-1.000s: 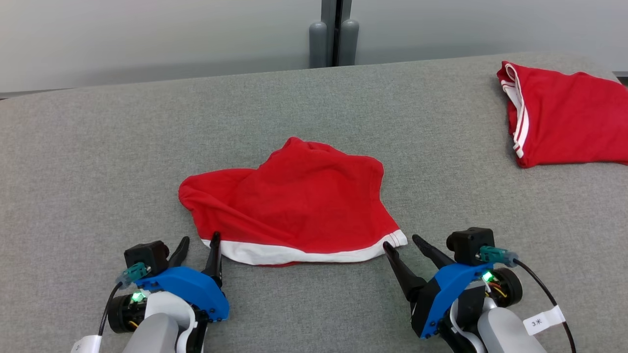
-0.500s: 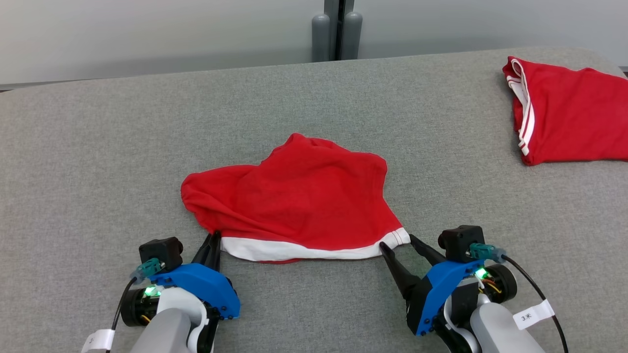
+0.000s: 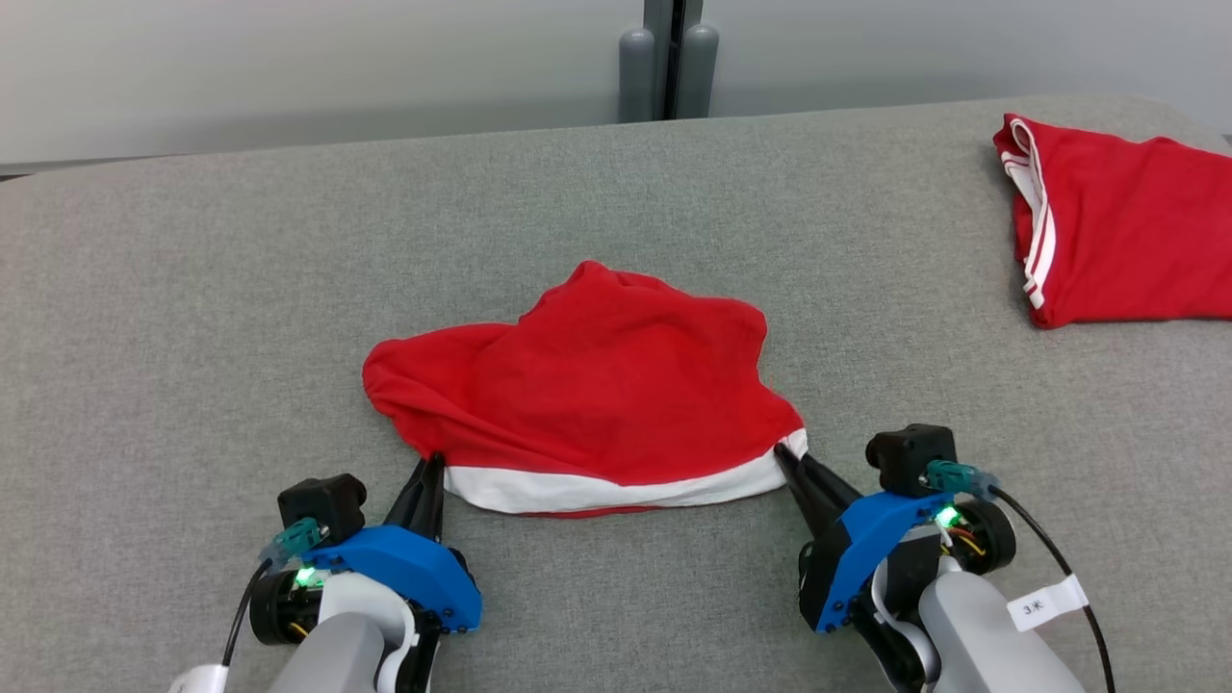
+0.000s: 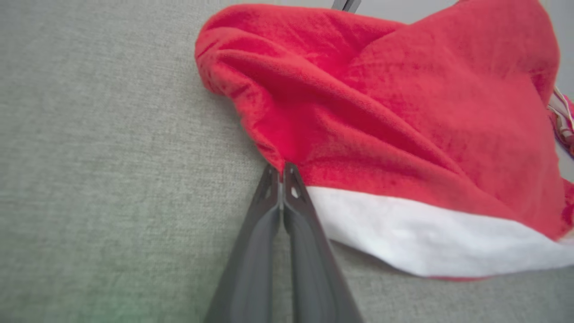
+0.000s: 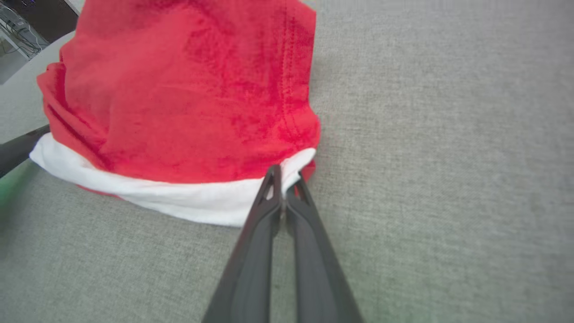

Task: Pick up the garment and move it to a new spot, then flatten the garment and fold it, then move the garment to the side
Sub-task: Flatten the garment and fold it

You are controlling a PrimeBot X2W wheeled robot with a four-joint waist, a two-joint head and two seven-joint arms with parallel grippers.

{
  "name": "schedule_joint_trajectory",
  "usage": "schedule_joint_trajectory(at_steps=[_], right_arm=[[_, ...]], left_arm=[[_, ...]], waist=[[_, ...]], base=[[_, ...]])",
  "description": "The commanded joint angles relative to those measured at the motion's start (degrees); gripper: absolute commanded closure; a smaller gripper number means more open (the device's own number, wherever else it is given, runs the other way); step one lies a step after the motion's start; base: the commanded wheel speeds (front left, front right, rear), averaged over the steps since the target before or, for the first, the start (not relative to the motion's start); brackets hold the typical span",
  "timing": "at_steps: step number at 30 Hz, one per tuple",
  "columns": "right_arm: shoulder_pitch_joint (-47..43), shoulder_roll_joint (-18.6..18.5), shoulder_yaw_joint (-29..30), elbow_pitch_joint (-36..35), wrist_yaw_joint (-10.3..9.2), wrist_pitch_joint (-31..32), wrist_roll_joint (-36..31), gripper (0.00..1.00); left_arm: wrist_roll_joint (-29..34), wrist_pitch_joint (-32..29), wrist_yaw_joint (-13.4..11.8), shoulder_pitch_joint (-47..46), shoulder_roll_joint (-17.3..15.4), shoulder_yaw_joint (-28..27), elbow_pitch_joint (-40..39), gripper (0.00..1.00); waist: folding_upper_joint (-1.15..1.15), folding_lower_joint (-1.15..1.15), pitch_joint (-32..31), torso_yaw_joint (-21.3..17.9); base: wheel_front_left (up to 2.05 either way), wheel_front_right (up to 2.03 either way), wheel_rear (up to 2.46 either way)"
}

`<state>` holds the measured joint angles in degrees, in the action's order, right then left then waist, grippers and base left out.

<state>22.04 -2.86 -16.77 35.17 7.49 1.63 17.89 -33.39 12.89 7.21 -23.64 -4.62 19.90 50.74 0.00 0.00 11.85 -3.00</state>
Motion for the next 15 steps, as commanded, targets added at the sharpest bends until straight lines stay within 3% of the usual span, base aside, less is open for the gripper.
schedule_joint_trajectory(at_steps=[1,7,15], right_arm=[[1.1,-0.1,0.3,-0.1,0.01,-1.4,0.6,1.0],[0.5,-0.1,3.1,-6.2,0.01,-5.2,0.2,1.0],[-7.3,-0.1,8.8,-25.2,0.01,1.4,-3.2,1.0]], left_arm=[[-0.5,0.7,0.4,0.9,-0.3,0.4,-1.1,1.0],[-3.9,2.1,0.4,3.9,-1.7,-0.2,-11.1,1.0],[-10.5,0.5,0.4,9.5,-3.9,-0.6,-33.4,1.0]], waist=[[0.0,0.0,-0.4,-0.1],[0.0,0.0,-2.4,-0.4],[0.0,0.0,-4.5,-0.2]], base=[[0.0,0.0,0.0],[0.0,0.0,0.0],[0.0,0.0,0.0]])
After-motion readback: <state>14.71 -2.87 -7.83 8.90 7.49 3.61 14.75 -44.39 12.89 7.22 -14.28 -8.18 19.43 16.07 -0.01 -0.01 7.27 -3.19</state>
